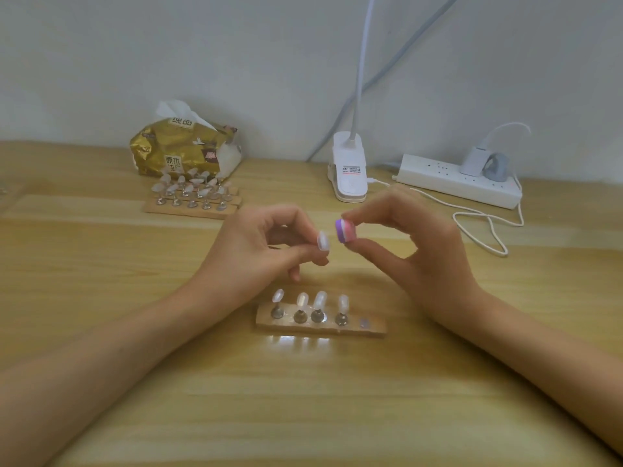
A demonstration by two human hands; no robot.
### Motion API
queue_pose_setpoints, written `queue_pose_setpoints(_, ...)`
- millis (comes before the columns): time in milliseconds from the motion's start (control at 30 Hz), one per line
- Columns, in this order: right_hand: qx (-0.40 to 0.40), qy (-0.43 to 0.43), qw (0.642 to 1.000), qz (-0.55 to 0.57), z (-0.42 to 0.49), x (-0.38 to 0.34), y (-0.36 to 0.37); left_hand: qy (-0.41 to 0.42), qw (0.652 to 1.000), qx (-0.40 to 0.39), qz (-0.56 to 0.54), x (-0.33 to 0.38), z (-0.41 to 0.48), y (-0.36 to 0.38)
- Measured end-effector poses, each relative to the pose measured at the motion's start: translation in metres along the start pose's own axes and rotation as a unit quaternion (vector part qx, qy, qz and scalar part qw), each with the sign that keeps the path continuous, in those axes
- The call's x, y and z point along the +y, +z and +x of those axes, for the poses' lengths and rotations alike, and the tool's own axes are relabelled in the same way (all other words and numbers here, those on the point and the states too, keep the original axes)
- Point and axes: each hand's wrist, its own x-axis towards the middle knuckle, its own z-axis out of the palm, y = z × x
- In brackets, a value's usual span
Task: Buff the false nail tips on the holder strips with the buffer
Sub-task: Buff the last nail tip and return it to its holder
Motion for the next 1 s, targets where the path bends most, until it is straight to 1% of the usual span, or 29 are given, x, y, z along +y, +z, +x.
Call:
queue_pose_setpoints(67,-0.017,-0.02,1.0,-0.013,0.0,-0.001,0.004,0.003,1.0,0.005,0.005,-0.002,0.001,-0.002)
queue_pose_setpoints(133,-0.033,0.012,0.999,-0.02,-0.001,0.0,0.004,0.002,1.0,0.004,-0.003,-0.002,0.0,-0.002)
queue_pose_setpoints(200,-0.016,0.024,1.0,0.006,-0.002,0.0,0.003,0.004,1.0,0.001,-0.001,-0.001,-0.001,-0.001)
queue_pose_setpoints(233,-0.008,0.01,1.0,0.013,-0.002,-0.001,0.003,0.006,1.0,-0.001,0.004,-0.001,-0.001,-0.001)
queue_pose_setpoints(300,-0.024,-0.018,0.999,-0.012,-0.001,-0.002,0.005,0.008,1.0,-0.003,0.012,-0.002,0.0,-0.001)
queue_pose_setpoints(333,-0.03,-0.01,0.999,-0.028,-0.001,-0.001,0.005,0.006,1.0,-0.003,0.01,-0.002,0.0,-0.002)
queue_pose_setpoints(400,-0.014,0.017,0.999,-0.027,-0.001,0.002,0.002,0.005,1.0,-0.001,0.013,-0.002,0.0,-0.001)
queue_pose_setpoints(467,0.006,0.0,1.0,-0.009,-0.001,0.002,0.001,0.011,1.0,0.003,0.024,-0.002,0.0,0.0)
queue_pose_setpoints(533,-0.021,-0.015,0.999,-0.022,-0.002,0.002,0.004,0.016,0.999,0.0,0.028,-0.002,0.0,0.0)
queue_pose_setpoints(567,-0.032,-0.003,0.999,-0.029,-0.003,0.003,0.004,0.019,0.999,-0.003,0.027,-0.001,0.0,0.0)
queue_pose_setpoints(633,-0.024,0.029,0.999,-0.026,-0.003,0.007,0.003,0.018,1.0,-0.005,0.025,-0.001,-0.001,0.0)
queue_pose_setpoints(733,0.009,0.064,0.998,0.027,-0.005,0.009,-0.001,-0.005,1.0,0.008,0.012,0.0,-0.002,-0.001)
queue_pose_setpoints(833,0.015,0.095,0.994,0.06,-0.006,0.006,-0.001,-0.037,0.999,0.023,-0.008,0.0,-0.001,-0.002)
queue_pose_setpoints(1000,0.006,0.12,0.99,0.075,-0.005,0.004,0.0,-0.073,0.997,-0.005,-0.035,0.0,0.001,-0.004)
